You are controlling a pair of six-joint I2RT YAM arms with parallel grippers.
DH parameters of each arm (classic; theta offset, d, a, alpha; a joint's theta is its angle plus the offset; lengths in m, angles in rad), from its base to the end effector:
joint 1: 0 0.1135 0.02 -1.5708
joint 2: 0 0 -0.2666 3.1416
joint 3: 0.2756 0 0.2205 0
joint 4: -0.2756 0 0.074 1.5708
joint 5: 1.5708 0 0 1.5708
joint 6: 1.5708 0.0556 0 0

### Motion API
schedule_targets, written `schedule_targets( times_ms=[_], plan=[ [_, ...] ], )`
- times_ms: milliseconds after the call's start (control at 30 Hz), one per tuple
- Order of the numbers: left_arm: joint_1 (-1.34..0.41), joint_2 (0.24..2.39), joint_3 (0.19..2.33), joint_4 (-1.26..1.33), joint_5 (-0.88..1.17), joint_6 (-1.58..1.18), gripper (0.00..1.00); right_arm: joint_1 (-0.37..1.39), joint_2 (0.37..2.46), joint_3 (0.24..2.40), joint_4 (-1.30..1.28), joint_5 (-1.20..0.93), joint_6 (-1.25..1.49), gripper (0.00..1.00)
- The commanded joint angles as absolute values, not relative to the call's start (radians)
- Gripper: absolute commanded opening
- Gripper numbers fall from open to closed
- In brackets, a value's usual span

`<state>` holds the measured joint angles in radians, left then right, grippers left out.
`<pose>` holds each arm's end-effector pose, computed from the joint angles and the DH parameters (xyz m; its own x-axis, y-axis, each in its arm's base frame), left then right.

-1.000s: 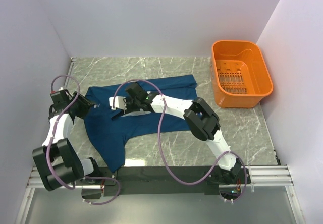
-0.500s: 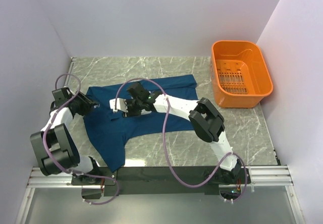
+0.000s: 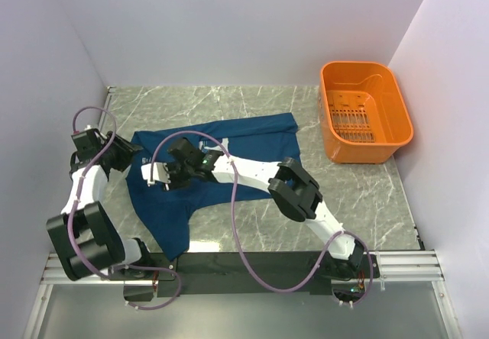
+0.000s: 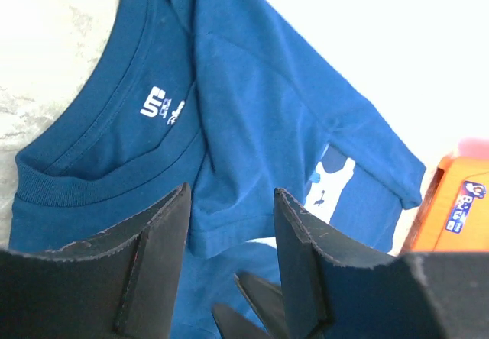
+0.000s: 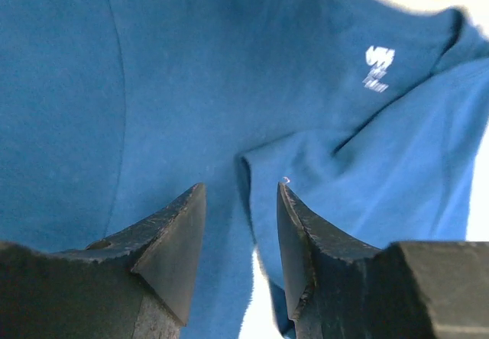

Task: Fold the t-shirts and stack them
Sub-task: Fold the tshirt

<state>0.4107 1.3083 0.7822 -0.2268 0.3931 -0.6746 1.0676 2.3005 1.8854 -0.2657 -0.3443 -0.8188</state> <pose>0.2431 0.0826 0.2306 -0.4193 -0.8119 -0.4063 -0.4794 0.5781 -0.6603 0.2316 0.4596 0.2020 0.4873 -0.5404 -0.6860 -0.8714 -0.2496 -0.4224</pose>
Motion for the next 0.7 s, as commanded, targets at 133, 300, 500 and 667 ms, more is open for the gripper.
schedule_targets(
  times_ms=[133, 300, 500, 667],
  plan=[
    [0.422, 1.23, 0.759, -0.235, 0.377, -0.672, 0.53, 1.054, 2.355, 1.957, -0.265, -0.316, -0.813, 0.49],
    [0.428, 1.221, 0.752, -0.238, 0.38, -0.67, 0.53, 1.055, 2.39, 1.982, -0.262, -0.287, -0.81, 0.47],
    [0.43, 1.207, 0.742, -0.239, 0.383, -0.672, 0.53, 1.057, 2.41, 2.014, -0.27, -0.275, -0.807, 0.44],
    [0.429, 1.204, 0.741, -0.238, 0.39, -0.673, 0.53, 1.058, 2.418, 2.029, -0.285, -0.273, -0.818, 0.4]
  ],
)
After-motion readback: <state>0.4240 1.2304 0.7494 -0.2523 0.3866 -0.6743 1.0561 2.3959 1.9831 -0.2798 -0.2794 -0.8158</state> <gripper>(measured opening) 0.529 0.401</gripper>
